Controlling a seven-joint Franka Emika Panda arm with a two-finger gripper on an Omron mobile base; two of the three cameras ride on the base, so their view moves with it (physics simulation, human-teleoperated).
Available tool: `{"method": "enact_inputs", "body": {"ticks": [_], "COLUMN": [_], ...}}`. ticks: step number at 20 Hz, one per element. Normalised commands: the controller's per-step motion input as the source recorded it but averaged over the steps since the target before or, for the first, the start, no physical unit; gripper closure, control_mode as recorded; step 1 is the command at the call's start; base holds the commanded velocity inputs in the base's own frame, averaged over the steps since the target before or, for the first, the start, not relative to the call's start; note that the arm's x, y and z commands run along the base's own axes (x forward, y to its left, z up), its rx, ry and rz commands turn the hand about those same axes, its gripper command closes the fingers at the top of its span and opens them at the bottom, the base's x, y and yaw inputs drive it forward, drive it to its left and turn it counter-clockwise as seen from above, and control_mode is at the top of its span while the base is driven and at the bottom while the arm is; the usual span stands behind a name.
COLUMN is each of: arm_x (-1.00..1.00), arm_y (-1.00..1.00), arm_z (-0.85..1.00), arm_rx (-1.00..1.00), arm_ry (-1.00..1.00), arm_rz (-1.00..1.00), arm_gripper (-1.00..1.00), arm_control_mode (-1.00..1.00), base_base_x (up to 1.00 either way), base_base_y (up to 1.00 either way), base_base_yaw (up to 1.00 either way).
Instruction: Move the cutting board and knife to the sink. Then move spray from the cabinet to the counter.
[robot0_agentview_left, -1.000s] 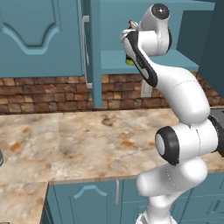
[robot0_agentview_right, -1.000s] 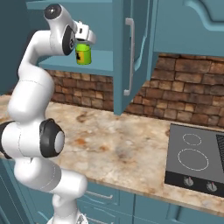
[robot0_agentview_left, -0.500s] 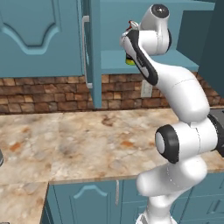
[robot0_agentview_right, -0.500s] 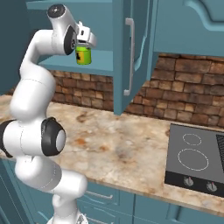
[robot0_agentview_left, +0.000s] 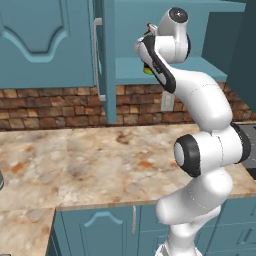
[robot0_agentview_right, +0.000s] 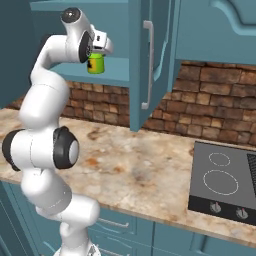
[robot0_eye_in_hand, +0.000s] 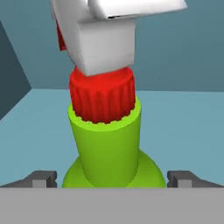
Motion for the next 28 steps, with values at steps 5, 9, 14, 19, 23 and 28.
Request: {"method": "enact_inputs", "body": {"ticks": [5,9,14,19,23,28], "arm_x": [0.19,0.0,0.0,0.0,-0.24,-0.99], "arm_y": [0.0,0.0,0.0,0.0,-0.02,-0.03], "arm_z": [-0.06,0.0,0.0,0.0,0.0,0.0], "arm_rx": [0.0,0.0,0.0,0.0,0.01,0.07], "arm_ry": [0.0,0.0,0.0,0.0,0.0,-0.1], "arm_rz": [0.0,0.01,0.0,0.0,0.0,0.0], "arm_gripper": [-1.0,-1.0,1.0,1.0,1.0,1.0], "arm_control_mode": [-1.0,-1.0,-1.0,-1.0,-1.0,-1.0], "base_base_x": [0.0,0.0,0.0,0.0,0.0,0.0], "base_base_y": [0.0,0.0,0.0,0.0,0.0,0.0], "base_base_yaw": [0.0,0.0,0.0,0.0,0.0,0.0]}}
